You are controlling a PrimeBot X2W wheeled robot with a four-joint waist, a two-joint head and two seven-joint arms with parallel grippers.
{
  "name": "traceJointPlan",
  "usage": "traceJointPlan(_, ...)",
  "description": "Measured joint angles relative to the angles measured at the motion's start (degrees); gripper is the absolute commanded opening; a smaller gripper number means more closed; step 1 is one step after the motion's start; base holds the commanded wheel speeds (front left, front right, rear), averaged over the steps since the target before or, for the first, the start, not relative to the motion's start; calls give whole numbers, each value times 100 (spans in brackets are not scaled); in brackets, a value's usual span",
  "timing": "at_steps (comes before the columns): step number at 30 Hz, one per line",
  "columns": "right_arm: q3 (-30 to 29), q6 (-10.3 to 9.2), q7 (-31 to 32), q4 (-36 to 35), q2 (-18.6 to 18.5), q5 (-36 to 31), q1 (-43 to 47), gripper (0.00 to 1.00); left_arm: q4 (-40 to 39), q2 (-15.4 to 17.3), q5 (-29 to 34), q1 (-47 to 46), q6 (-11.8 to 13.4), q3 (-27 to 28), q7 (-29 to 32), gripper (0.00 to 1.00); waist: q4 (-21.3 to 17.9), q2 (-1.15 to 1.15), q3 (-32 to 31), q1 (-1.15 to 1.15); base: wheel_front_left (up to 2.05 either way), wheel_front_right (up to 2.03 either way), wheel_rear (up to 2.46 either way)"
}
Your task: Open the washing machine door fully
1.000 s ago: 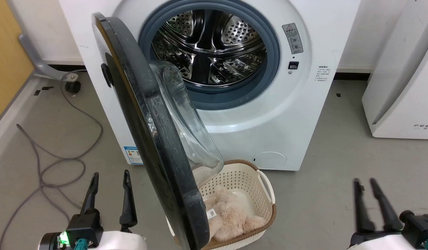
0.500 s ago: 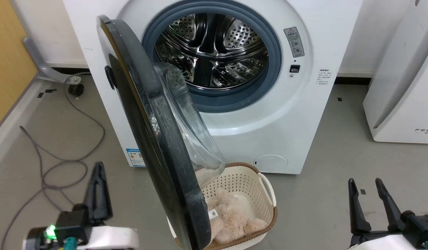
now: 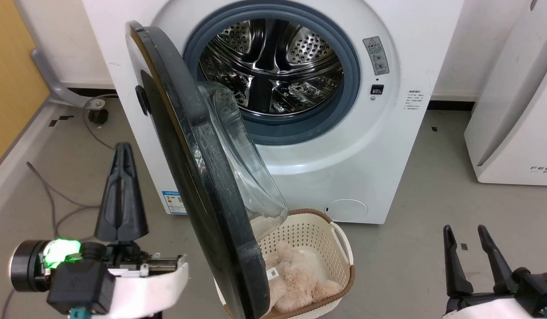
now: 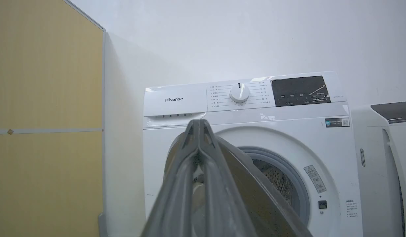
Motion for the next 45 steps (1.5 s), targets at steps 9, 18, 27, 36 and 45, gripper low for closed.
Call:
traceJointPlan(9,0,0,0,-42,0,37,0,100,-460,33,82,-173,-125,-758,0,0,6,0,-12,0,0,0,0)
traceJointPlan(18,4,0,0,-62,0,80,0,100,-441,12,89,-256,-307,-1813,0,0,26,0,-19,0,0,0,0)
traceJointPlan(27,-7,0,0,-116,0,87,0,100,-210,0,88,-252,-405,-2587,0,0,34,0,0,0,0,0,0)
traceJointPlan(36,-41,-1,0,-127,0,87,0,100,83,3,73,-130,-505,-3264,0,0,94,0,23,0,0,0,0)
traceJointPlan(45,-46,-1,0,-143,0,85,-1,100,549,83,-22,127,-482,-3502,0,0,179,0,85,0,0,0,0)
